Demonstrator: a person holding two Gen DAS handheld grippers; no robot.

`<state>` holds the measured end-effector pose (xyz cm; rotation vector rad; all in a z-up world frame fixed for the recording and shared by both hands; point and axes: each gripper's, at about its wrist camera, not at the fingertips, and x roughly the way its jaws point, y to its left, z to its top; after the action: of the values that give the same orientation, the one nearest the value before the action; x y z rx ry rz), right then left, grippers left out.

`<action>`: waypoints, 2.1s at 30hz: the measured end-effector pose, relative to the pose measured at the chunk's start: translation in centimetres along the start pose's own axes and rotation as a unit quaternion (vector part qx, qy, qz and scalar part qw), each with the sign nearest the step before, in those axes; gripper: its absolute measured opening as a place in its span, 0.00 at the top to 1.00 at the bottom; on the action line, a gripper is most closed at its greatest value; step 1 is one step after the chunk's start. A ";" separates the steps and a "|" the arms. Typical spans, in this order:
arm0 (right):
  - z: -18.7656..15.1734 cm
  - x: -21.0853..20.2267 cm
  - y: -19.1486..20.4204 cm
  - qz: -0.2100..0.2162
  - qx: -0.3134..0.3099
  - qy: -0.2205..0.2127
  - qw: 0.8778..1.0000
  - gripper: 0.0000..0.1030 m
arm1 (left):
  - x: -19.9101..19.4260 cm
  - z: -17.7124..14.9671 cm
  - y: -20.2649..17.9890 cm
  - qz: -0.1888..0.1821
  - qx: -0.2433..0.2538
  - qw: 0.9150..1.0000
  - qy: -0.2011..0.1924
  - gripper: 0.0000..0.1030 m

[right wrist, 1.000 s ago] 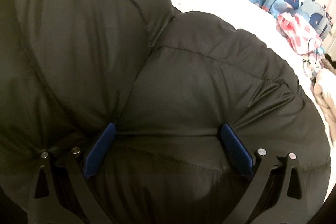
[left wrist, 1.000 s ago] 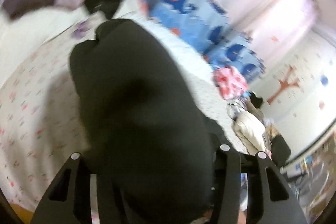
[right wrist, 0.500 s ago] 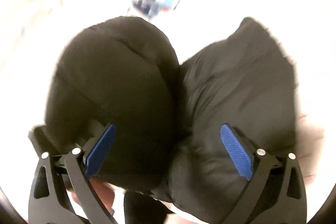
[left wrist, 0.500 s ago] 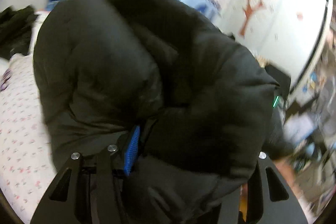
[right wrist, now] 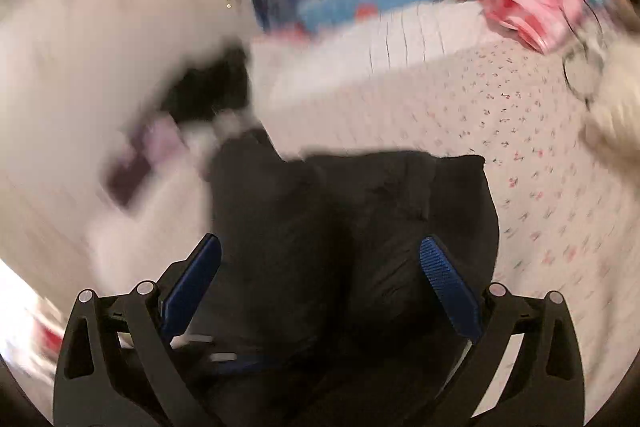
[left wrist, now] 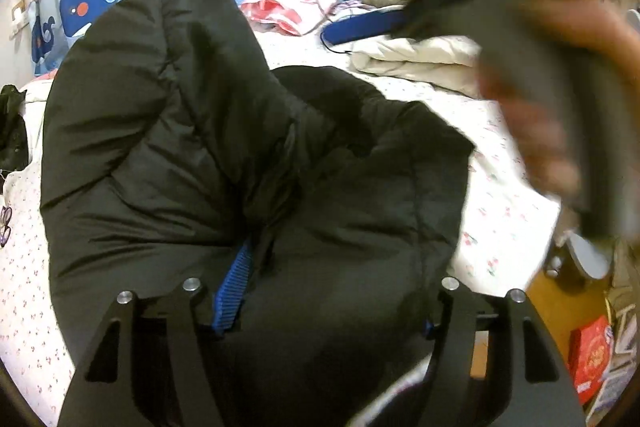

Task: Fold large clothes

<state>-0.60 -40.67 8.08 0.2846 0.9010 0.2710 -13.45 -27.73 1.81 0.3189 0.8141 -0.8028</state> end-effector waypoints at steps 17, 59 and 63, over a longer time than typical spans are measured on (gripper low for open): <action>-8.8 6.4 -5.8 -0.128 0.080 0.056 0.987 0.07 | 1.7 -7.4 25.0 -0.187 -0.411 0.892 0.012 0.11; -5.2 22.4 10.0 -0.035 0.082 0.065 0.994 0.07 | -10.2 -9.9 28.7 -0.038 -0.263 0.963 -0.045 0.17; -5.4 18.3 10.8 -0.033 0.073 0.062 0.995 0.07 | -10.1 -10.6 28.5 -0.027 -0.255 0.966 -0.033 0.17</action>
<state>4.76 -23.56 -4.57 0.3755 1.0540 0.1622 -2.08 2.26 1.22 -0.1876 0.9373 -0.6232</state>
